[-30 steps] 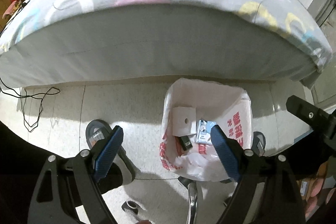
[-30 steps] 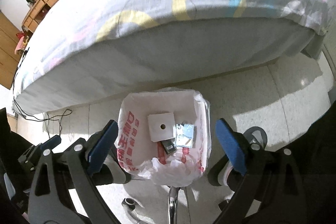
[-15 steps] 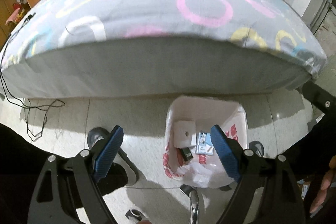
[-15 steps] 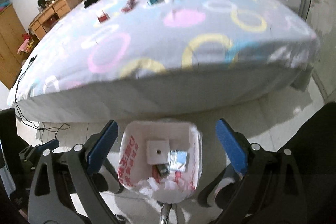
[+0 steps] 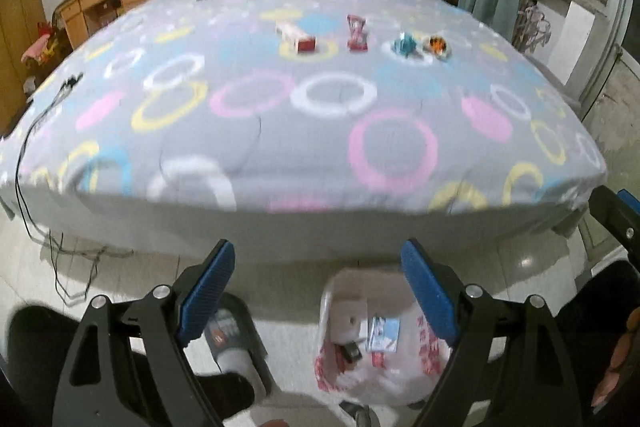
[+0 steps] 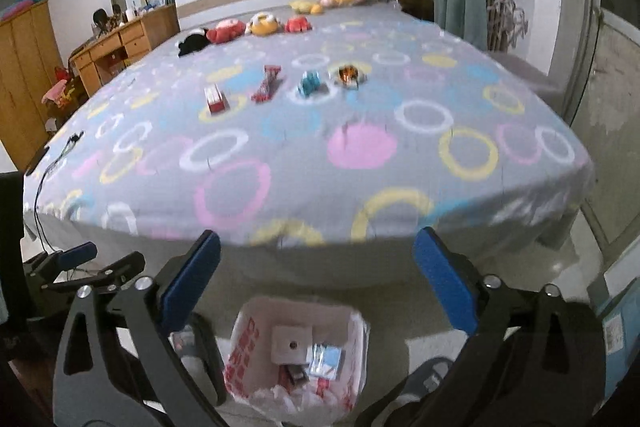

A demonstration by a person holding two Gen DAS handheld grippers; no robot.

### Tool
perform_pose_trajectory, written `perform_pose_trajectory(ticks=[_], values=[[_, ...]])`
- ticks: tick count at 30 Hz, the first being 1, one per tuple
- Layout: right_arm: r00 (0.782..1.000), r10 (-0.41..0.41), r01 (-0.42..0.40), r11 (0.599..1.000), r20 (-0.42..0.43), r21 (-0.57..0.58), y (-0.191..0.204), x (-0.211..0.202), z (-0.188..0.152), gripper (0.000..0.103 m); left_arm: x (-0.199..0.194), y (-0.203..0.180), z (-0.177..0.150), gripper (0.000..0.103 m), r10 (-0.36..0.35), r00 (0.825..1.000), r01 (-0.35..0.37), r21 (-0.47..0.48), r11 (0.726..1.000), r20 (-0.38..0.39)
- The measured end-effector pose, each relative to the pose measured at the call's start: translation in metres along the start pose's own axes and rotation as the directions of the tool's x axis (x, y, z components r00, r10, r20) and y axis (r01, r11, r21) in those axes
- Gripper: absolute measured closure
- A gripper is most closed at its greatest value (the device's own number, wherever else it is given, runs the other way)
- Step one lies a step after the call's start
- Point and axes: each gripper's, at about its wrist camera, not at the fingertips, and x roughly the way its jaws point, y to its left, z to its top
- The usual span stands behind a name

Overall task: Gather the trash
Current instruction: 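Raise both tools back over the bed toward the remaining items, then grasp the red-white box with the left tool while the right tool grasps the white-orange packet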

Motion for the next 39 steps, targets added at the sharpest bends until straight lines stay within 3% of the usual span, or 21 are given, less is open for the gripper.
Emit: perform_pose_trajectory(ticks=[12,17,22,29,35,39], values=[[0.993,-0.009,0.011,1.000,0.118,-0.016,-0.005,0.004,0.104,0.007,-0.012,0.021,0.107,0.012,-0.030,0.992,0.037,-0.056,0.998,0.123],[0.993,-0.020,0.020,1.000,0.120,-0.004,-0.014,0.019,0.137,0.007,0.000,0.026,0.146,0.010,-0.026,0.988,0.034,-0.050,0.998,0.152],[0.997,-0.009,0.009,1.000,0.078,0.005,-0.021,0.047,0.174,0.007,0.031,0.030,0.183,0.009,-0.010,0.989,0.016,-0.042,0.999,0.145],[1.000,-0.007,0.007,1.000,-0.004,0.024,-0.026,0.098,0.231,0.007,0.091,0.045,0.233,0.009,-0.017,0.997,0.025,-0.105,0.994,0.076],[0.995,-0.020,0.027,0.997,-0.095,0.072,-0.032,0.164,0.270,0.007,0.151,0.062,0.265,0.009,-0.025,1.000,0.025,-0.168,0.985,0.003],[0.981,-0.017,0.043,0.991,-0.193,0.127,-0.039,0.223,0.286,0.007,0.191,0.061,0.280,0.009,-0.036,0.997,0.024,-0.183,0.983,-0.062]])
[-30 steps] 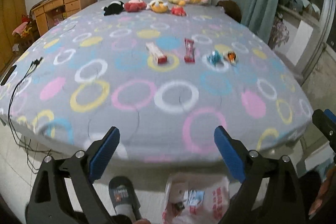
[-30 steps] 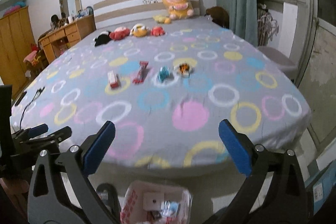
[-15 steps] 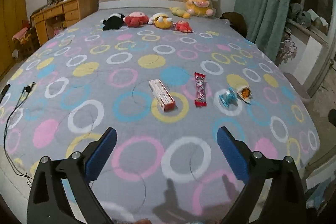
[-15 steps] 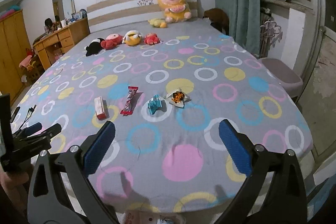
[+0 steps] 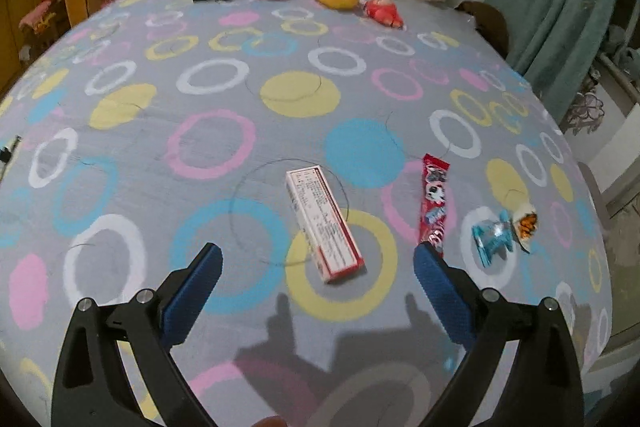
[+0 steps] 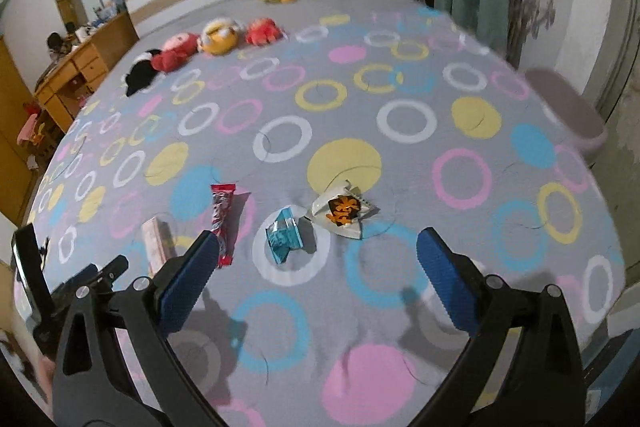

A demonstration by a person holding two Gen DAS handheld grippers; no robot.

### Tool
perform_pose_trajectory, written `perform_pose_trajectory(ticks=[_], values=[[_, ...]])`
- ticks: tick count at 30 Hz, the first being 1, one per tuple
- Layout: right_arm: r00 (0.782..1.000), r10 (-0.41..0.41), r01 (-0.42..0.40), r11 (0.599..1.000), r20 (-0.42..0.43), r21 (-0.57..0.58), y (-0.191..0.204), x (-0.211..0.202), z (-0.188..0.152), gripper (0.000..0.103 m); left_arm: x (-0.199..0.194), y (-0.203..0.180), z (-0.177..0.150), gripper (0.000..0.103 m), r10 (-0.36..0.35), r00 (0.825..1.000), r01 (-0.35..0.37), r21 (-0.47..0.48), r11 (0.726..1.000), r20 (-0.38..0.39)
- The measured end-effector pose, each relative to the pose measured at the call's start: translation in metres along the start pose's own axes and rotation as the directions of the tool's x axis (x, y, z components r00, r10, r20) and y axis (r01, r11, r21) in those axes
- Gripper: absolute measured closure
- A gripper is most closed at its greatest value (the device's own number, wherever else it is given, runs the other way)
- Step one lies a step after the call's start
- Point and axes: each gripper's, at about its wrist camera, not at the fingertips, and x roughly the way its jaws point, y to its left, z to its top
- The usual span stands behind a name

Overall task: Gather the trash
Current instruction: 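Grasp the red-white box with the left tool while the right tool grasps the white-orange packet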

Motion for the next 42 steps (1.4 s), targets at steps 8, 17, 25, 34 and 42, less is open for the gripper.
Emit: perform_pose_trajectory(ticks=[8,17,25,34,42], values=[[0.983,-0.053,0.072,0.992,-0.174,0.101,-0.012,0.100,0.025,0.007,0.052,-0.004,0.012,0.009,0.025,0.994,-0.025,-0.007,1.000,-0.103],[0.957,-0.103,0.154,0.972,-0.272,0.175,-0.022,0.177,0.029,0.007,0.086,-0.008,0.032,0.009,0.060,0.990,-0.058,0.015,0.998,-0.129],[0.922,-0.124,0.209,0.957,-0.368,0.202,-0.037,0.213,0.011,0.005,0.115,-0.018,0.027,0.008,0.128,0.973,-0.114,0.082,0.990,-0.193],[0.897,-0.207,0.294,0.939,-0.392,0.177,-0.028,0.219,0.010,0.005,0.120,-0.029,0.017,0.008,0.208,0.965,-0.188,0.135,0.973,-0.161],[0.903,-0.220,0.280,0.953,-0.369,0.116,-0.009,0.209,0.024,0.093,0.102,-0.036,0.015,0.071,0.150,0.977,-0.129,0.142,0.981,-0.150]])
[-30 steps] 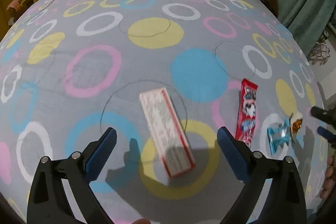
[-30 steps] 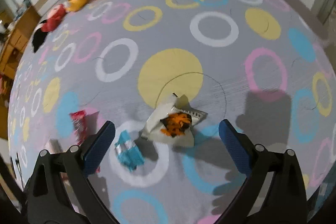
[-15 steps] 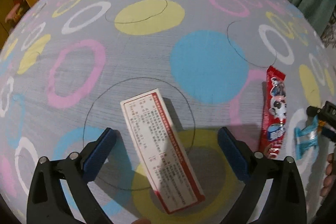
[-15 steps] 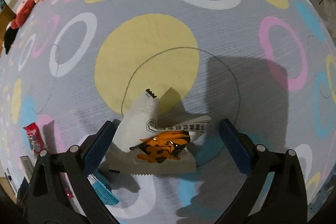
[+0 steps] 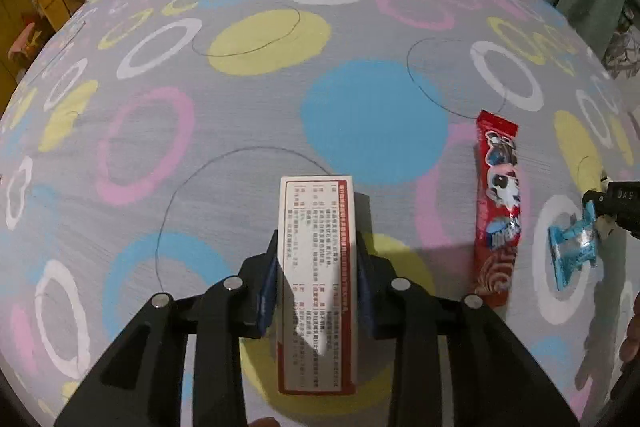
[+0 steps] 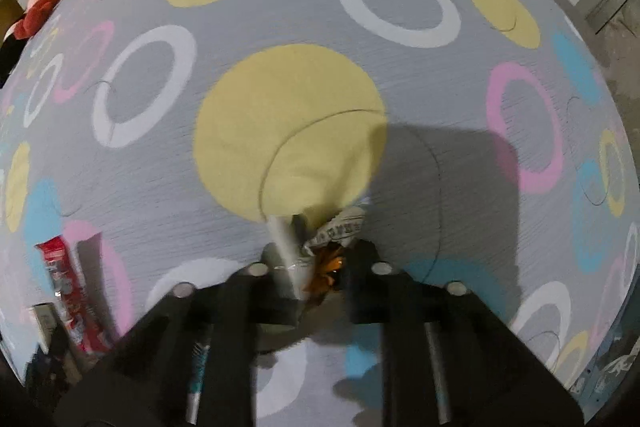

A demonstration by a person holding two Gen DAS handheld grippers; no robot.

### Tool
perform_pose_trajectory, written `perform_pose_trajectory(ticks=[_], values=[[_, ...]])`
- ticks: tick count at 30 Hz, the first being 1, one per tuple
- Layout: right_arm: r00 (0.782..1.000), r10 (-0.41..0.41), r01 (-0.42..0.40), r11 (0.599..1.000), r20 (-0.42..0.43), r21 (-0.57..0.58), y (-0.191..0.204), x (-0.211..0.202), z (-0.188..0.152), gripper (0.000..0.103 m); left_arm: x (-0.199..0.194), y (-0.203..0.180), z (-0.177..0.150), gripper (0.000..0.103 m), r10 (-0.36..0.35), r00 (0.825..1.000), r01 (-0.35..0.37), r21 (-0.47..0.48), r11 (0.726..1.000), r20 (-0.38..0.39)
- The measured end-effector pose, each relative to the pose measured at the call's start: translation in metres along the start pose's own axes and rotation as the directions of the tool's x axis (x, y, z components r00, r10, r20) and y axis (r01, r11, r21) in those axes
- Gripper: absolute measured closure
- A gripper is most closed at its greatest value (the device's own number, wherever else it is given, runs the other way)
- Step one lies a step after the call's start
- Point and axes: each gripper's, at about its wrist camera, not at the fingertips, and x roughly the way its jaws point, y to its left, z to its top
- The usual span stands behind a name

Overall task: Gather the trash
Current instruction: 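Grasp the red-white box with the left tool while the right tool grasps the white-orange packet, then carry the red-white box and white-orange packet down over the trash bag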

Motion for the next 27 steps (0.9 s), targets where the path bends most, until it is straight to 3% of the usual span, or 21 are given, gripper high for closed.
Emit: perform_pose_trajectory(ticks=[15,27], values=[[0.998,0.043,-0.040,0.997,0.055,-0.059,-0.008,-0.043,-0.030,0.094,-0.033,0.021,-0.007,0.071,-0.085,0.995,0.086,-0.013,0.996,0.060],[0.992,0.039,-0.024,0.991,0.118,-0.128,-0.021,-0.096,-0.090,0.094,-0.070,0.034,-0.042,0.071,-0.144,0.986,0.147,-0.030,0.989,0.082]])
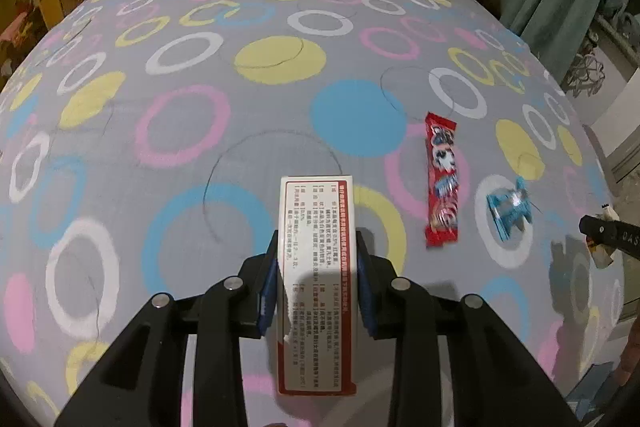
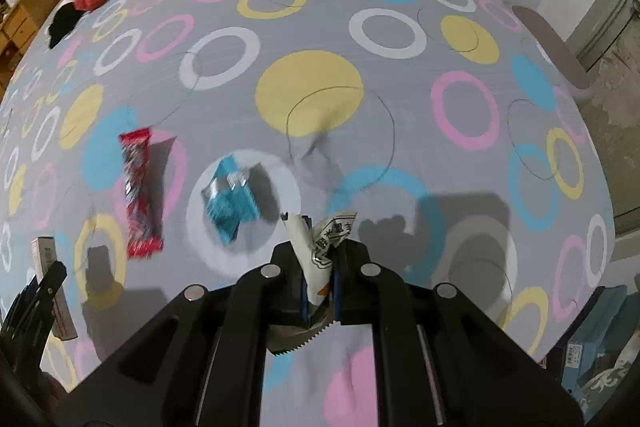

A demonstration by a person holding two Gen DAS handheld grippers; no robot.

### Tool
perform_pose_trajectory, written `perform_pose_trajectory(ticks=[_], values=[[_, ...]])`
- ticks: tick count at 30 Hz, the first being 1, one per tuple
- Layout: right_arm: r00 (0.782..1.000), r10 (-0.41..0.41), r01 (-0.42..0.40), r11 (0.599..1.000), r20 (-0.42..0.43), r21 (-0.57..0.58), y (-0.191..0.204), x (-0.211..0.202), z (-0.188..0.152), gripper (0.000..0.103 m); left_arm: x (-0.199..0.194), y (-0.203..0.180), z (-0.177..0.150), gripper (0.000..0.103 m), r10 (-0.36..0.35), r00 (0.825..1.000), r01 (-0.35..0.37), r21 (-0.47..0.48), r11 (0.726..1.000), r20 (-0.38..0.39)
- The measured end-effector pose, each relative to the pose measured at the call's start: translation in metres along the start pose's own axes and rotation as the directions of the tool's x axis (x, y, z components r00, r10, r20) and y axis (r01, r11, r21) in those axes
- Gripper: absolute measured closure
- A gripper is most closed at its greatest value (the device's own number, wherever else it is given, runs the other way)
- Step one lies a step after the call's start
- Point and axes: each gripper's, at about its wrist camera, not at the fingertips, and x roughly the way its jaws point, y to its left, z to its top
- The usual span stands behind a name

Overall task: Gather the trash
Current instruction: 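Carry the red-white box and white-orange packet down over the trash bag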

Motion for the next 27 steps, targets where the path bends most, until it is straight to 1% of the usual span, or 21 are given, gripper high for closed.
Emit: perform_pose_trajectory(ticks=[3,5,6,9,12,15,17,21,25,27], values=[[1.000,0.018,-0.018,1.000,0.012,-0.010,-0.001,-0.016,-0.016,0.094,-0.011,0.002,-0.013,0.071,-0.012,1.000,0.012,-0.023,1.000,-0.003],[0.999,0.022,-0.021,0.999,0.029,-0.027,-0.001,-0.027,-0.027,0.094,-0.020,-0.003,-0.022,0.071,-0.011,1.000,0.011,-0.007,1.000,0.012],[0.999,0.023,-0.022,0.999,0.039,-0.035,-0.001,-0.033,-0.033,0.094,-0.027,-0.007,-0.031,0.071,0.000,1.000,-0.001,0.011,1.000,0.021],[0.998,0.028,-0.024,0.998,0.063,-0.066,0.000,-0.048,-0.050,0.094,-0.037,-0.012,-0.051,0.071,-0.021,1.000,0.021,0.004,1.000,0.012],[0.995,0.052,-0.045,0.996,0.085,-0.083,-0.002,-0.064,-0.070,0.094,-0.057,-0.015,-0.070,0.071,-0.002,0.999,0.001,0.016,1.000,0.047],[0.991,0.092,-0.083,0.992,0.100,-0.091,-0.005,-0.078,-0.088,0.094,-0.073,-0.016,-0.086,0.071,-0.013,0.998,0.013,-0.001,1.000,0.054],[0.987,0.109,-0.098,0.990,0.116,-0.099,-0.008,-0.087,-0.099,0.094,-0.085,-0.018,-0.097,0.071,-0.004,0.998,0.004,-0.001,1.000,0.064],[0.979,0.139,-0.124,0.987,0.150,-0.106,-0.017,-0.108,-0.121,0.094,-0.106,-0.031,-0.124,0.071,0.020,0.997,-0.023,0.038,0.999,0.076],[0.969,0.169,-0.148,0.981,0.179,-0.125,-0.027,-0.125,-0.145,0.094,-0.127,-0.040,-0.145,0.071,0.026,0.997,-0.031,0.060,0.998,0.071],[0.966,0.172,-0.147,0.980,0.194,-0.136,-0.032,-0.132,-0.156,0.094,-0.136,-0.044,-0.153,0.071,0.028,0.997,-0.033,0.067,0.997,0.073]])
